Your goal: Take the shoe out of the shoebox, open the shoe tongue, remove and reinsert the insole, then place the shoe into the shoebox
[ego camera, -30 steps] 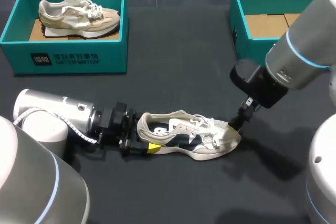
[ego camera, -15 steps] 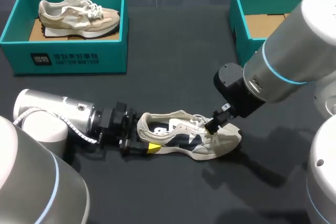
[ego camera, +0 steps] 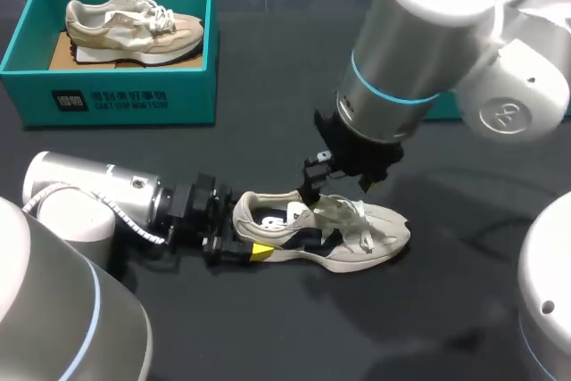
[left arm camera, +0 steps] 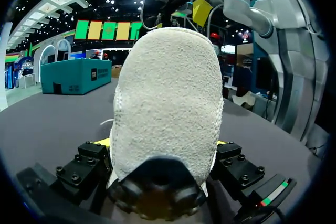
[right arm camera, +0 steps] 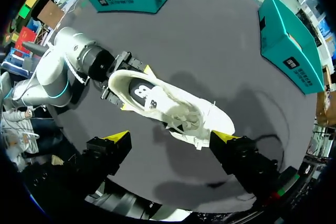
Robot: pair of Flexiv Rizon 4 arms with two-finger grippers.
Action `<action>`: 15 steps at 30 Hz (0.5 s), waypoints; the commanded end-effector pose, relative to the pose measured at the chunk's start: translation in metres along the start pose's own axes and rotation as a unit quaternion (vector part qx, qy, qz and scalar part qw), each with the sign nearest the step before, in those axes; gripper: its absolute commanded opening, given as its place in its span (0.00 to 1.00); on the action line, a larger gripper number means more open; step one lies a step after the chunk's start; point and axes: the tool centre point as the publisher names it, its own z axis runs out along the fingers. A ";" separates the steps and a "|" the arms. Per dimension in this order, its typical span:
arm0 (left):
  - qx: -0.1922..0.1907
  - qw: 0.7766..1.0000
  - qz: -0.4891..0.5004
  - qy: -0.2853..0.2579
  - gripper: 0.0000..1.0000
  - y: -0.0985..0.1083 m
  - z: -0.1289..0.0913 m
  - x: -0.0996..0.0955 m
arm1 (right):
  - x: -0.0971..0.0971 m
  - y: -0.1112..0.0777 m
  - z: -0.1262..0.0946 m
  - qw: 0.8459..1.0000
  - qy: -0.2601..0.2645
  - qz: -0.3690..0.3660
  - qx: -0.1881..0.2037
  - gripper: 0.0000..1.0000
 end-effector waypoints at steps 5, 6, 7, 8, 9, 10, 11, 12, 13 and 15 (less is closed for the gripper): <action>0.000 1.000 0.000 -0.002 0.00 0.001 0.000 0.000 | 0.028 0.019 0.023 0.972 -0.142 0.179 0.048 1.00; 0.000 1.000 0.000 -0.002 0.00 0.001 0.000 0.000 | 0.028 0.019 0.023 0.972 -0.142 0.179 0.048 1.00; 0.000 1.000 0.000 -0.002 0.00 0.001 0.000 0.000 | 0.028 0.019 0.023 0.972 -0.142 0.179 0.048 1.00; 0.000 1.000 0.000 -0.002 0.00 0.001 0.000 0.000 | 0.028 0.019 0.023 0.972 -0.142 0.179 0.048 1.00; 0.000 1.000 0.000 -0.002 0.00 0.001 0.000 0.000 | 0.028 0.019 0.023 0.972 -0.142 0.179 0.048 1.00; 0.000 1.000 0.000 -0.002 0.00 0.001 0.000 0.000 | 0.028 0.019 0.023 0.972 -0.142 0.179 0.048 1.00; 0.000 1.000 0.000 -0.002 0.00 0.001 0.000 0.000 | 0.028 0.019 0.023 0.972 -0.142 0.179 0.048 1.00; 0.000 1.000 0.000 -0.002 0.00 0.001 0.000 0.000 | 0.028 0.019 0.023 0.972 -0.142 0.179 0.048 1.00; 0.000 1.000 0.000 -0.002 0.00 0.001 0.000 0.000 | 0.028 0.019 0.023 0.972 -0.142 0.179 0.048 1.00; 0.000 1.000 0.000 -0.002 0.00 0.001 0.000 0.000 | 0.032 0.020 0.025 0.968 -0.157 0.186 0.053 1.00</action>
